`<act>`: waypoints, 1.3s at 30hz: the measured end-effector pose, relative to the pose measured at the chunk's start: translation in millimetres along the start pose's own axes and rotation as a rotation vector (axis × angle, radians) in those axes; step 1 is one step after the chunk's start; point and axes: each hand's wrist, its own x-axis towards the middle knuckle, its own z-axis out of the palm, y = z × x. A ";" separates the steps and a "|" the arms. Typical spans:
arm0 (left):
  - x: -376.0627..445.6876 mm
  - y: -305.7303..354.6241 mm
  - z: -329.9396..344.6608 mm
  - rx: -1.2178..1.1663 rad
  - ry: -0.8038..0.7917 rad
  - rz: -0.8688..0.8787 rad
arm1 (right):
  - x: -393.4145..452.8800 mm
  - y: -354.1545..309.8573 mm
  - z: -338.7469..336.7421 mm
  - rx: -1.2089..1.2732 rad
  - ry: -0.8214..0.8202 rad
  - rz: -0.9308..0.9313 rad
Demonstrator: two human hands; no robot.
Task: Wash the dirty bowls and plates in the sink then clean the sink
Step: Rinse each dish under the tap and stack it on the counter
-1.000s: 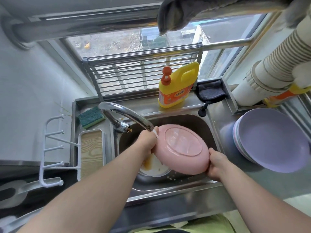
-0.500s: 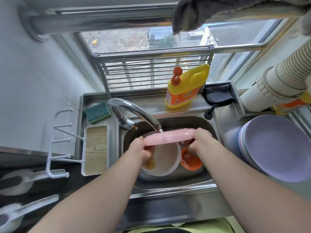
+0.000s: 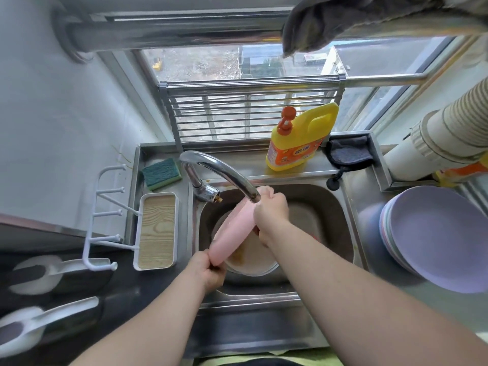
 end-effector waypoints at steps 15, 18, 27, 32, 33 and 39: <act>8.3 -24.6 19.7 0.356 -0.082 0.159 | -23.6 110.7 -101.4 -0.095 0.121 -0.470; 7.9 -31.4 31.1 0.352 -0.109 0.247 | -2.8 123.2 -116.3 -0.094 0.206 -0.351; 0.8 -54.5 86.7 0.549 -0.128 0.363 | 33.4 118.8 -154.0 0.230 0.361 0.034; -15.8 -46.4 117.5 0.482 -0.100 0.287 | 45.0 88.4 -154.3 0.437 0.180 0.380; -18.6 -40.6 120.3 0.417 -0.087 0.238 | 47.3 78.6 -150.6 0.461 0.169 0.394; -25.2 -11.2 102.0 0.149 -0.012 0.077 | 36.1 14.5 -104.0 0.481 0.099 0.325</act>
